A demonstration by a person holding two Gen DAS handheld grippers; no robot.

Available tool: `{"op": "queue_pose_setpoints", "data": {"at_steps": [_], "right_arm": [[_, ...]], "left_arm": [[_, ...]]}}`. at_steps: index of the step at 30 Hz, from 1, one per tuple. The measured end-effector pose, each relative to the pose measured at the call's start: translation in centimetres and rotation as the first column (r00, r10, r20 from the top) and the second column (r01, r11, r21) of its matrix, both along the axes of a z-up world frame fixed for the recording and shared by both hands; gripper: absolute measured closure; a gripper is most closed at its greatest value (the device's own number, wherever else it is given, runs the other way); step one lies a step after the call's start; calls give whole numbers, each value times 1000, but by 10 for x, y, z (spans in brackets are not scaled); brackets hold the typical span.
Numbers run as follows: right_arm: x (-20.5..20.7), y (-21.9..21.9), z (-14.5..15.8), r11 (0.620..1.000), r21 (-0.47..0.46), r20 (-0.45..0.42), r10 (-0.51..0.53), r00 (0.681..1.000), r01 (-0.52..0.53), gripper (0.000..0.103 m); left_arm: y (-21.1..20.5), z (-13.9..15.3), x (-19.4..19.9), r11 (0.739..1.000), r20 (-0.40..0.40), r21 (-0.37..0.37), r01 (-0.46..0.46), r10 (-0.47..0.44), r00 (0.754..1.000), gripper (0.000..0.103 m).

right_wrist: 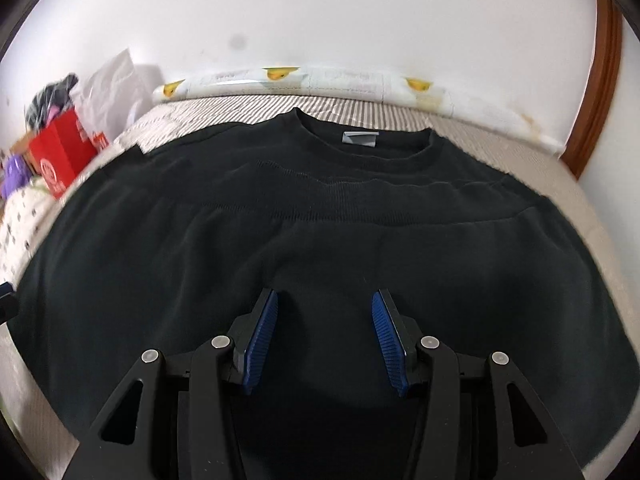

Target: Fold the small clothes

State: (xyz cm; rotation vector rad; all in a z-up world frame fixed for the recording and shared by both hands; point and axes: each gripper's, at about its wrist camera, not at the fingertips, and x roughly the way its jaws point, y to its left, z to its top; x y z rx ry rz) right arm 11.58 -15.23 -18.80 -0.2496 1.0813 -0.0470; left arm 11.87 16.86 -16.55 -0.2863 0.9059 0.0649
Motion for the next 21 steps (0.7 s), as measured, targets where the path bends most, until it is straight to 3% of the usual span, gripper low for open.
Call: {"op": "queue_pose_setpoints", "data": {"at_steps": [2,6,12,16,21], "right_arm": [[-17,2,2,1000,12,-15,17,1000,-17,54],[-50,3,6,999,-14,1,36,999,-36,54],[-88,3,14,999,15,17,34,999,-34,52],[-97,8,13,999,-26,29,47,998,-46,51],[-107,9,19,999,26,29,41,999,-41,51]], "left_arm": [[4,-2,-13,999,11,-37,-9,9,1000,47],[13,-14,-29,975,20,-221,-11,16,1000,47],[8,-27,-27,966,44,-258,-26,39,998,47],[11,-31,-18,940,71,-340,-34,61,996,47],[17,-35,3,914,69,-401,-58,94,993,49]]}}
